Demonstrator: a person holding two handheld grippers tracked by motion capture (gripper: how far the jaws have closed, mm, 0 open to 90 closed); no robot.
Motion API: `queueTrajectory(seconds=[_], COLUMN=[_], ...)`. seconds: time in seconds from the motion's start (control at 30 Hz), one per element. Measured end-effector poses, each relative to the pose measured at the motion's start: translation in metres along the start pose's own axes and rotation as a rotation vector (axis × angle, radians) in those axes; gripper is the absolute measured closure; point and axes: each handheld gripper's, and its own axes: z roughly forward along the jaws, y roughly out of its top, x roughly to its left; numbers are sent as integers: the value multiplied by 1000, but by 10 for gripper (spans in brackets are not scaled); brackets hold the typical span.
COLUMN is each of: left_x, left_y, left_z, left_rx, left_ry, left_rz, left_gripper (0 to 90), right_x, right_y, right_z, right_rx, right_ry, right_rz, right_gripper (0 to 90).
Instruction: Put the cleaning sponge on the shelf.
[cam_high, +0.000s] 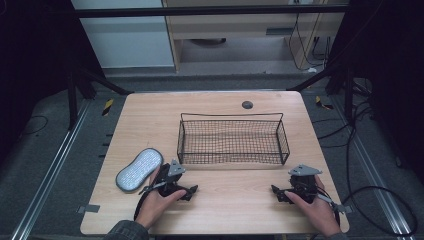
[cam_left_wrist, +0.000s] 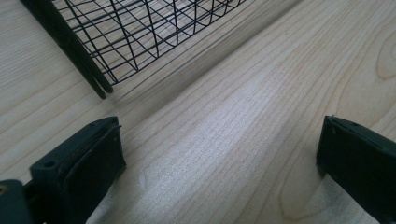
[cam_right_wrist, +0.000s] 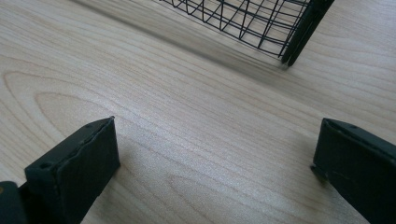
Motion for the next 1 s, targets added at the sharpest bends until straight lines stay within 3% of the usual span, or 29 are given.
queueTrajectory(seconds=[0.2,0.27,0.37,0.43,0.5,0.53,0.63,0.73,0.77,0.9,1.0], left_x=[-3,-2,6,13,26,26,40,54,61,72,78], left_y=[6,10,15,19,23,23,22,18,15,10,8], left_z=[-16,-21,-31,-36,-46,-46,-54,-60,-63,-67,-70], left_rx=[-21,-7,-4,42,81,81,130,181,209,220,243], left_ry=[-14,-4,-6,33,38,38,85,82,115,136,137], left_rz=[16,46,20,42,22,22,11,-28,-33,-69,-55], left_gripper=[48,52,55,55,54,53,51,29,31,32,50], right_x=[1,1,1,1,1,1,1,1,1,1,1], right_y=[-1,-1,-1,-1,-1,-1,-1,-1,-1,-1,-1], right_z=[-1,-1,-1,-1,-1,-1,-1,-1,-1,-1,-1], right_rx=[1,1,1,0,0,0,2,2,2,2,2], right_ry=[-3,-3,-2,-3,-8,-8,-6,-6,-6,-6,-7], right_rz=[6,7,11,10,6,6,12,11,12,13,10], right_gripper=[4,4,4,4,4,4,4,4,4,4,4])
